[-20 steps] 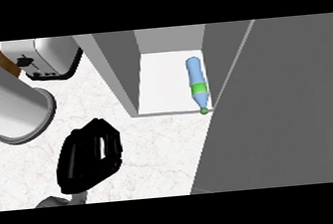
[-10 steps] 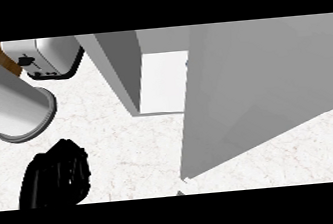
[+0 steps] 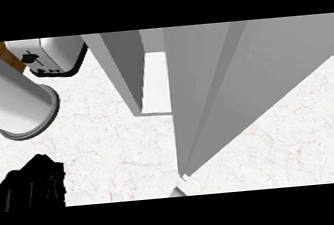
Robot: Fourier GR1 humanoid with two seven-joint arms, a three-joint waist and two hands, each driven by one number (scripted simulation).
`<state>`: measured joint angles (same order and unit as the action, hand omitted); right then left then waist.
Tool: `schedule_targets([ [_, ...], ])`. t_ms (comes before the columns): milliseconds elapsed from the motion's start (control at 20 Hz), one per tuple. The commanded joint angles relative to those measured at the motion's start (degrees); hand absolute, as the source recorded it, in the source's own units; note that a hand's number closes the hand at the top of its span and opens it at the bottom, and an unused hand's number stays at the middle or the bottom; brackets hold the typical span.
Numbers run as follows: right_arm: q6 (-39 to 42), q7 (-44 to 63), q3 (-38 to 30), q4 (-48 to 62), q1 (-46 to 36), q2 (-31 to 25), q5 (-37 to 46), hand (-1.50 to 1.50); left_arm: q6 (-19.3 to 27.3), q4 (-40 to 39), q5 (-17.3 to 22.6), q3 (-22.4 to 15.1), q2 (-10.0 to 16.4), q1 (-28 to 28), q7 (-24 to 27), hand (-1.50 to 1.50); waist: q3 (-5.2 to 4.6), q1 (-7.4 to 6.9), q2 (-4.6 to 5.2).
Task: Pick up the bottled water, place it into the cabinet and close the cabinet
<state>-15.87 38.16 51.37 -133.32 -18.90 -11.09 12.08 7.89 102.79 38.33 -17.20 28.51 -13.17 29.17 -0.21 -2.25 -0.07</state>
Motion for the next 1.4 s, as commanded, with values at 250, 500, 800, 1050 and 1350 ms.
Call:
schedule_targets([
  [250,-7.3,-2.9,-14.8,24.6,-17.3,10.8,-8.3,1.50,-6.3,0.0,2.2,3.7,2.8,-4.7,2.4,1.50,0.11,-1.26,0.68],
  [500,-0.8,-8.7,-24.5,37.5,-23.3,11.0,-22.1,1.50,-9.7,-0.2,3.8,6.8,4.4,-6.2,2.5,1.50,0.19,-0.26,0.67],
  [800,9.9,-16.3,-35.1,54.9,-29.4,10.5,-28.8,1.50,-10.1,0.6,3.1,7.7,3.6,-8.4,2.2,1.50,0.21,0.48,0.48],
  [1050,15.5,-25.1,-38.7,67.6,-31.8,8.5,-28.9,1.50,-12.2,1.0,3.0,8.6,4.3,-10.1,2.5,1.50,0.20,-0.11,0.74],
  [1350,18.5,-25.0,-40.2,69.8,-34.0,5.9,-30.2,1.50,-11.4,1.0,2.5,7.7,3.4,-7.1,1.2,1.50,0.18,0.42,0.95],
])
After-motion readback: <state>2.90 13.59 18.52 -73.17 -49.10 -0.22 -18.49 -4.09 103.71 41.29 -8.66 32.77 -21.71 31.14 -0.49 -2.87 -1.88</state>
